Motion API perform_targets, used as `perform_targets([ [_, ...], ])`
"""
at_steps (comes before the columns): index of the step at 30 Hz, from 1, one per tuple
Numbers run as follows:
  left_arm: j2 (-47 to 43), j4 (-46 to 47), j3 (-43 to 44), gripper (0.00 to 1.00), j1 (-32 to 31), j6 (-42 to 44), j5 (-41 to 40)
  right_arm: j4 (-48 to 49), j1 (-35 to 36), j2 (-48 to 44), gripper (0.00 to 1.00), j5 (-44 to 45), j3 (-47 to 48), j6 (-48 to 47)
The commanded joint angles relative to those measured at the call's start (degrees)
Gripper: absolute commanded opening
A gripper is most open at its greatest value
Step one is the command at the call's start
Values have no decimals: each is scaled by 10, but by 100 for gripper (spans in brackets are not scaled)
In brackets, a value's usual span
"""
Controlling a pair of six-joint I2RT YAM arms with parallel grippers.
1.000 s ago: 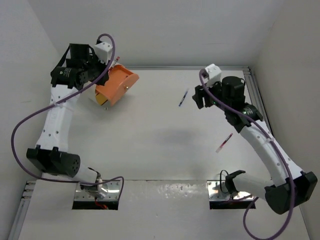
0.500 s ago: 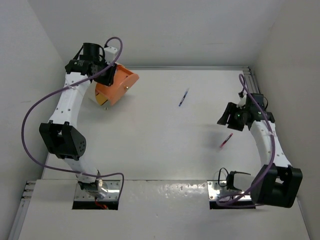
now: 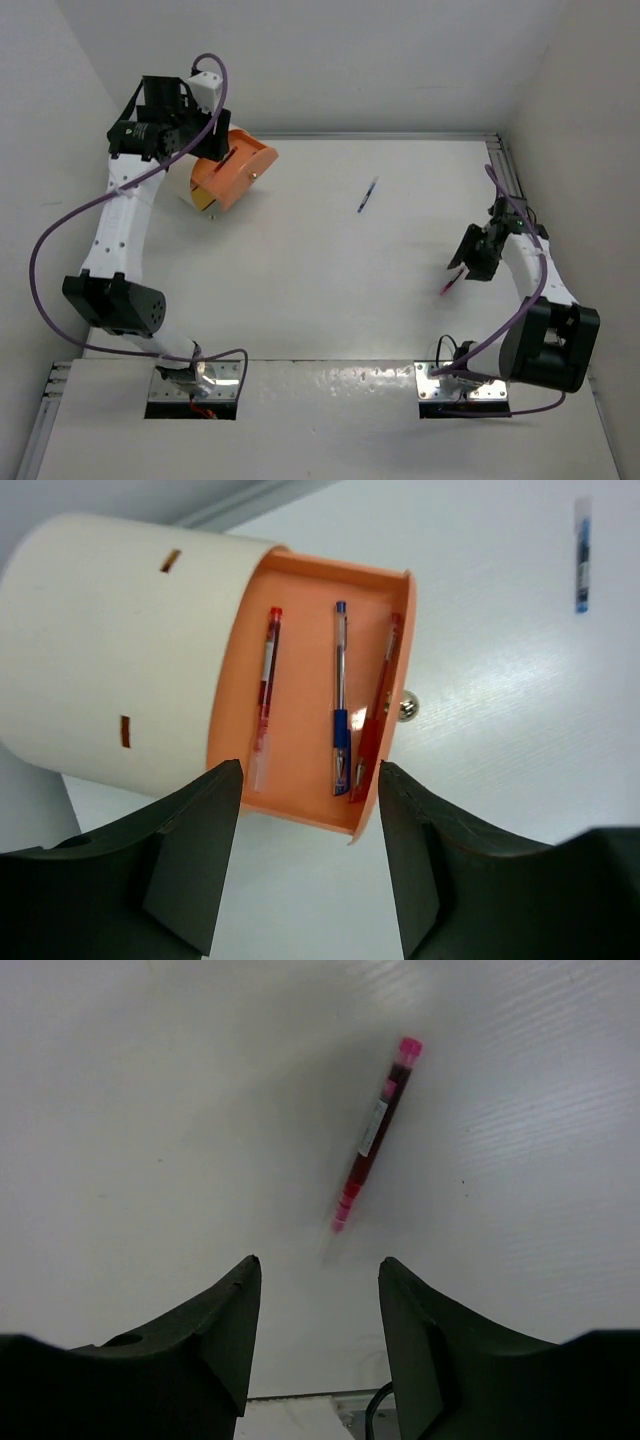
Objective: Sort the stationery into containers
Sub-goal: Pick up the pen from the center of the board.
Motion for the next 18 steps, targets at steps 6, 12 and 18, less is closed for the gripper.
perform_targets([
  [6,-110,39,-53,64,-5,3,14,43,15,77,43,49,-32,20],
  [12,-147,49,-102,65,-2,5,10,77,31,150,31,57,-20,21],
  [18,-157,42,-107,65,2,6,4,94,48,208,30,72,4,12],
])
